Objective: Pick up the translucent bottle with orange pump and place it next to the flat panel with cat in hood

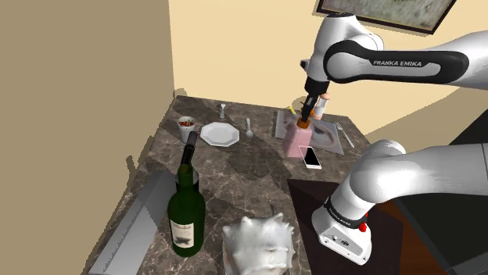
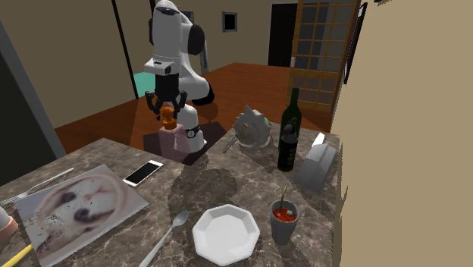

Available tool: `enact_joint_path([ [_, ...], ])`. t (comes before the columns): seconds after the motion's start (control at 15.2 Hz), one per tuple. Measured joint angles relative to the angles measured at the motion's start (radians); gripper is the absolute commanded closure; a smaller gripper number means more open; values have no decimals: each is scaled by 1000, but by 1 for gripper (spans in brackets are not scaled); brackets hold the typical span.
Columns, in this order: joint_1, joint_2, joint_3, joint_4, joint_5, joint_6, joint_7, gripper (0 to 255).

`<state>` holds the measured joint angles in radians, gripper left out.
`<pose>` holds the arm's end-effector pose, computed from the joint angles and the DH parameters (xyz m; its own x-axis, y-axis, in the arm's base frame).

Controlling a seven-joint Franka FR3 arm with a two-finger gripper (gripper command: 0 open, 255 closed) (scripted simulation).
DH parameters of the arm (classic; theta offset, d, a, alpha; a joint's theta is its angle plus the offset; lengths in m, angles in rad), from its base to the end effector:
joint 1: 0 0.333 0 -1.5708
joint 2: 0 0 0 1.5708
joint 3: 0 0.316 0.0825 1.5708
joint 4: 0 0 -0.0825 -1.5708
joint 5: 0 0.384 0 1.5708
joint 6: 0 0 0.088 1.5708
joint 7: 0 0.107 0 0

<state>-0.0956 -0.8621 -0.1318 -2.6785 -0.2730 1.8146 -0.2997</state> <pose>0.2840 -0.0899 0.4795 0.9822 0.1794 -0.0562 0.1860 -0.9704 0.1541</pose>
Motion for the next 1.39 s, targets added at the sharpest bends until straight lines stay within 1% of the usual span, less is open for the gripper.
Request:
enact_joint_path([
  [0.86,-12,37,-23,-152,-34,187,31,255],
  [1.25,-13,39,-25,-160,-36,197,33,255],
  [1.32,-13,39,-25,-160,-36,198,33,0],
  [1.39,-13,39,-25,-160,-36,198,33,0],
])
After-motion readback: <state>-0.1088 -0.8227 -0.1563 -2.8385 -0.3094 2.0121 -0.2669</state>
